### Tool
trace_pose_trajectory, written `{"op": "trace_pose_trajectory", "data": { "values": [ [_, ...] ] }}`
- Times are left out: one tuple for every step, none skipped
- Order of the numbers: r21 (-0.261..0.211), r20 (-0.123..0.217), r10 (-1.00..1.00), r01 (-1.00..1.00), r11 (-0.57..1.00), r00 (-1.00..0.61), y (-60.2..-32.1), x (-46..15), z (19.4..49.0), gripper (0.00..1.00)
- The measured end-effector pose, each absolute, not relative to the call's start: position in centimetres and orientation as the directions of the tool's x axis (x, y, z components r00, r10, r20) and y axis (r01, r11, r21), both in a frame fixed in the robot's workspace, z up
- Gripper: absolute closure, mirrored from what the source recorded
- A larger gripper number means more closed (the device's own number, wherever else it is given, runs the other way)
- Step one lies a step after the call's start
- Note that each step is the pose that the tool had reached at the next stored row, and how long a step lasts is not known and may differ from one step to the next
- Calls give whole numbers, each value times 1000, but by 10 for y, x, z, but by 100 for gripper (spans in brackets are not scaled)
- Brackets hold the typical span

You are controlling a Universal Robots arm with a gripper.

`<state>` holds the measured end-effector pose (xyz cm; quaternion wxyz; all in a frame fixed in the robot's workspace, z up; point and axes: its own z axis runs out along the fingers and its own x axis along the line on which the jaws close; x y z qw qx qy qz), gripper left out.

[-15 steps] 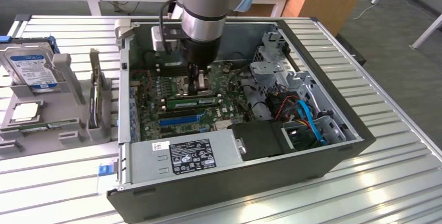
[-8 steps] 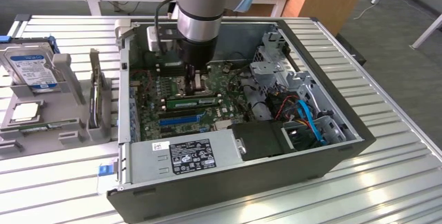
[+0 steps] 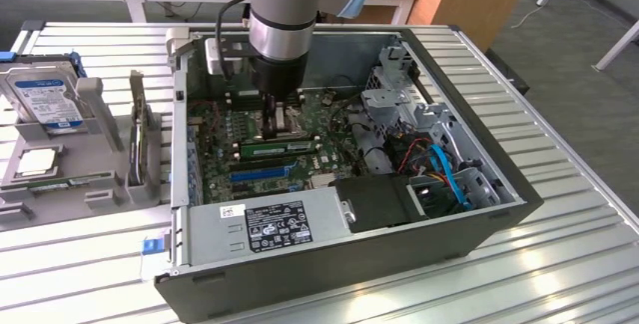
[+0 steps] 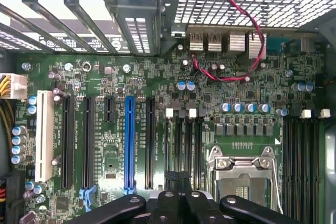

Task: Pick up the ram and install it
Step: 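Press down the ram until it locks into place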

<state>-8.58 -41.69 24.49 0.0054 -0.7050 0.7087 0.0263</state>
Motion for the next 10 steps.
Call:
{"op": "trace_pose_trajectory", "data": {
  "values": [
    [30,-45,-999,-1000,5,-6,-417,-87,245,90],
    [30,-45,-999,-1000,5,-6,-417,-87,245,90],
    [30,-45,-999,-1000,5,-6,-417,-87,245,90],
    [30,-45,-999,-1000,5,-6,-417,-87,245,90],
    [30,-45,-999,-1000,4,-6,-417,-87,245,90],
    [30,-45,-999,-1000,4,-6,-417,-88,245,90],
    [30,-45,-999,-1000,4,-6,-417,-88,245,90],
    [30,-45,-999,-1000,5,-6,-417,-88,245,90],
    [30,-45,-999,-1000,5,-6,-417,-88,245,90],
    [30,-45,-999,-1000,5,-6,-417,-88,245,90]
  ]
}}
